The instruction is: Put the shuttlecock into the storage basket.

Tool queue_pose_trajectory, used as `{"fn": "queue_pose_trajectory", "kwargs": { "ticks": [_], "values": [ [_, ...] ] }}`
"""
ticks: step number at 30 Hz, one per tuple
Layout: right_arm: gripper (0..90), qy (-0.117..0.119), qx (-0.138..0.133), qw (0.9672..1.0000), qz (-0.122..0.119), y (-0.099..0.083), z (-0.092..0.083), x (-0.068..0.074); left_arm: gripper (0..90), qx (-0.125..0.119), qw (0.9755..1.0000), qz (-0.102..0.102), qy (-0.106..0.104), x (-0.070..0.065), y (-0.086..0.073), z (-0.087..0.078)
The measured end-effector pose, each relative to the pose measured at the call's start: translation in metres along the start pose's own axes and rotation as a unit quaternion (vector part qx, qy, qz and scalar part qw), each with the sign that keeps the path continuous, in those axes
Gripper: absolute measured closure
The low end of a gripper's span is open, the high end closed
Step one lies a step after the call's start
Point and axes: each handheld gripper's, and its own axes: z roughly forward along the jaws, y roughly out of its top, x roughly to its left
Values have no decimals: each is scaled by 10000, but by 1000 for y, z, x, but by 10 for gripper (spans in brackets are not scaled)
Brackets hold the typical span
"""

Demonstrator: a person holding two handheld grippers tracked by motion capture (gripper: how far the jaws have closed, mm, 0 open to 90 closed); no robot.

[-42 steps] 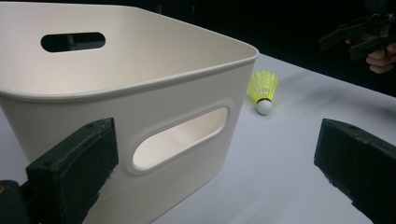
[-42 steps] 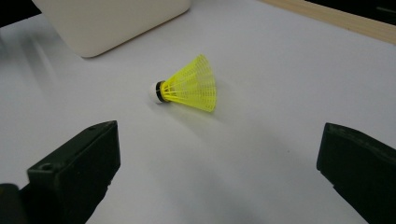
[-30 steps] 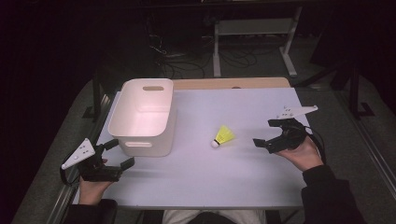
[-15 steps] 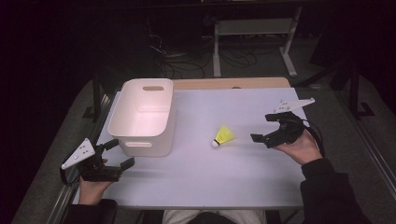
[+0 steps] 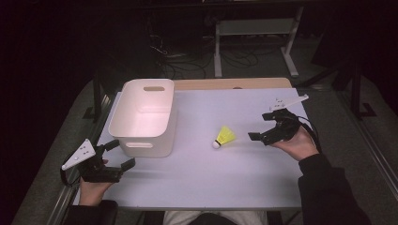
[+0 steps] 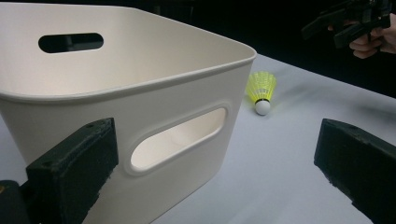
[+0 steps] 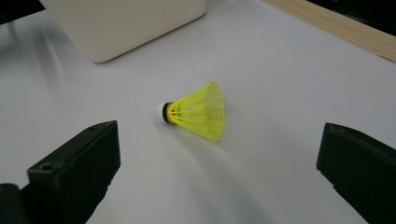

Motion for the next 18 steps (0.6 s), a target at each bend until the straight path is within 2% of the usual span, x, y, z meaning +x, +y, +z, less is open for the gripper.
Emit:
{"fn": "queue_pose_trajectory", "kwargs": {
  "ticks": [18],
  "values": [
    [0, 203, 210, 9995, -117, 8, 20, 1, 0, -3, 10000, 2, -12, 0, 0, 0]
  ]
}}
